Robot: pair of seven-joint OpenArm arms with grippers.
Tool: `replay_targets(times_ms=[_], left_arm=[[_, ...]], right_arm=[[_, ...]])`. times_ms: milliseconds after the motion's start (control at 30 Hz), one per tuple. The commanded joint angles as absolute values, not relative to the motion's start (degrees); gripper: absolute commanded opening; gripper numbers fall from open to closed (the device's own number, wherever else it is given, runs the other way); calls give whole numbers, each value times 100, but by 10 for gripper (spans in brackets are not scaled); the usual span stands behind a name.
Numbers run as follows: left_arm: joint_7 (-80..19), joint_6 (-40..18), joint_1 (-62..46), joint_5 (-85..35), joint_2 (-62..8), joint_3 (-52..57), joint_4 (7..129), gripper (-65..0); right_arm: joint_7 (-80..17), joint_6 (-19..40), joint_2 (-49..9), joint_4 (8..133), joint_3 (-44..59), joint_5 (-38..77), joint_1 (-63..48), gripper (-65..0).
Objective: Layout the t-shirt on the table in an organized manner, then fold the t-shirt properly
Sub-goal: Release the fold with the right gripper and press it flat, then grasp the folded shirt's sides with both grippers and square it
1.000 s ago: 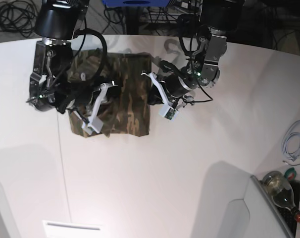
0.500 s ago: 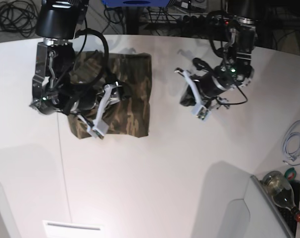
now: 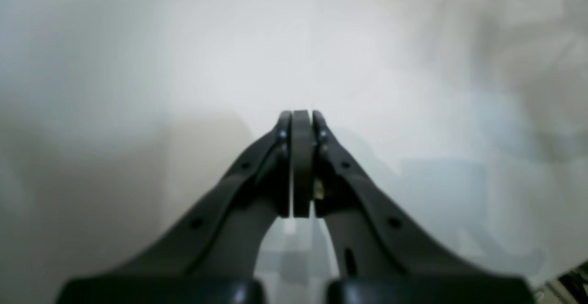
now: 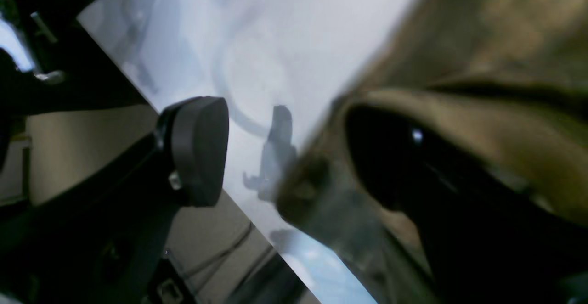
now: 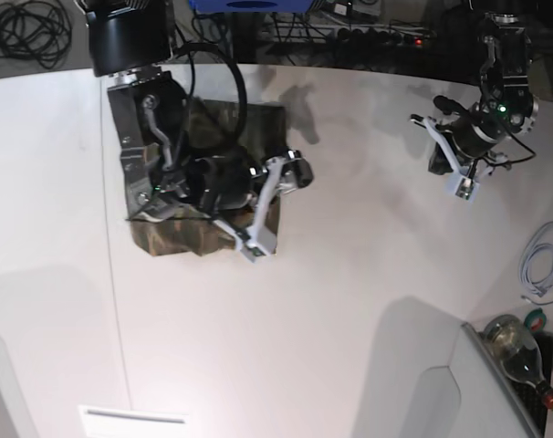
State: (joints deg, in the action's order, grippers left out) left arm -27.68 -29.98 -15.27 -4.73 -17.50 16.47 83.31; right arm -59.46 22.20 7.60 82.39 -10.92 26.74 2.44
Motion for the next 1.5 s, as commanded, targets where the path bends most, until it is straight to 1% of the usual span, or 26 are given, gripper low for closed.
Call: replay_targets(times_ms=[0, 133, 200, 267, 367, 433, 500, 533, 567, 600, 667, 700, 733, 767, 800, 833, 933, 1100, 1200, 1267, 1367, 1467], left_arm=[[-2668, -3011, -1490, -523, -1824, 1719, 8418, -650], [-2668, -3011, -1490, -523, -1833, 1789, 8409, -650], [-2668, -3011, -1490, -523, -1833, 1798, 8409, -650], [-2668, -3011, -1490, -523, -1851, 1798, 8409, -650], [-2659, -3011, -1490, -549, -1956, 1798, 8295, -650], [-2659, -3011, -1464, -549, -2035, 1912, 8119, -650], [-2651, -3011, -1455, -567, -2053, 2185, 7960, -650], [-2651, -3011, -1446, -567, -2053, 2316, 7916, -650], [-2651, -3011, -1446, -567, -2053, 2440, 7881, -650], [-2651, -3029, -1446, -567, -2070, 2536, 7864, -650], [-2651, -3275, -1446, -567, -2079, 2703, 7820, -650], [-2651, -3415, -1446, -567, -2079, 2782, 7811, -650], [-2651, -3574, -1446, -567, -2062, 2862, 7811, -650], [-2651, -3723, -1446, -567, -2053, 2932, 7811, -650], [-2651, -3846, -1446, -567, -2035, 2958, 7811, -650], [-2651, -3925, -1455, -567, -2035, 2967, 7811, -650], [-2651, -3960, -1481, -567, -1982, 2958, 7820, -650], [-2651, -3969, -1473, -567, -1842, 2958, 7846, -650], [-2651, -3978, -1455, -567, -1727, 2941, 7934, -650], [-2659, -4000, -1455, -567, -1516, 2932, 8198, -650], [-2703, -4000, -1455, -602, -1103, 2668, 8866, -650], [-2721, -4000, -1455, -936, -708, 2220, 9543, -650]], right_arm=[[-5771, 2053, 813, 8338, -1297, 2782, 400, -210], [-5719, 1349, 716, 8400, -2211, 2774, 646, -210], [-5754, 980, 629, 8892, -2642, 2774, 681, -210], [-5798, 593, 418, 9684, -2756, 2782, 620, -212], [-5798, -154, -4, 10853, -2747, 2782, 330, -212], [-5807, -541, -338, 11116, -2738, 2800, 207, -212], [-5754, -690, -585, 10949, -2738, 2791, 48, -224], [-5631, -690, -673, 10818, -2738, 2782, -48, -255], [-5429, -699, -752, 10712, -2738, 2782, -163, -303], [-5156, -708, -822, 10615, -2738, 2782, -295, -372], [-4734, -716, -901, 10413, -2738, 2782, -497, -540], [-4655, -716, -901, 10325, -2738, 2782, -549, -608], [-4646, -716, -901, 10220, -2747, 2782, -576, -650], [-4629, -716, -866, 10097, -2774, 2791, -602, -650], [-4611, -708, -813, 9965, -2791, 2791, -611, -623], [-4602, -690, -734, 9798, -2800, 2791, -620, -612], [-4567, -673, -488, 9174, -2818, 2774, -593, -642], [-4277, -681, -479, 8664, -3354, 2774, -365, -644], [-4295, -716, -497, 8840, -3363, 2782, -330, -644], [-4374, -725, -725, 9341, -3336, 2782, -330, -644], [-4752, -734, -892, 10044, -2712, 2782, -374, -644], [-5033, -716, -910, 10229, -1710, 2774, -400, -644]])
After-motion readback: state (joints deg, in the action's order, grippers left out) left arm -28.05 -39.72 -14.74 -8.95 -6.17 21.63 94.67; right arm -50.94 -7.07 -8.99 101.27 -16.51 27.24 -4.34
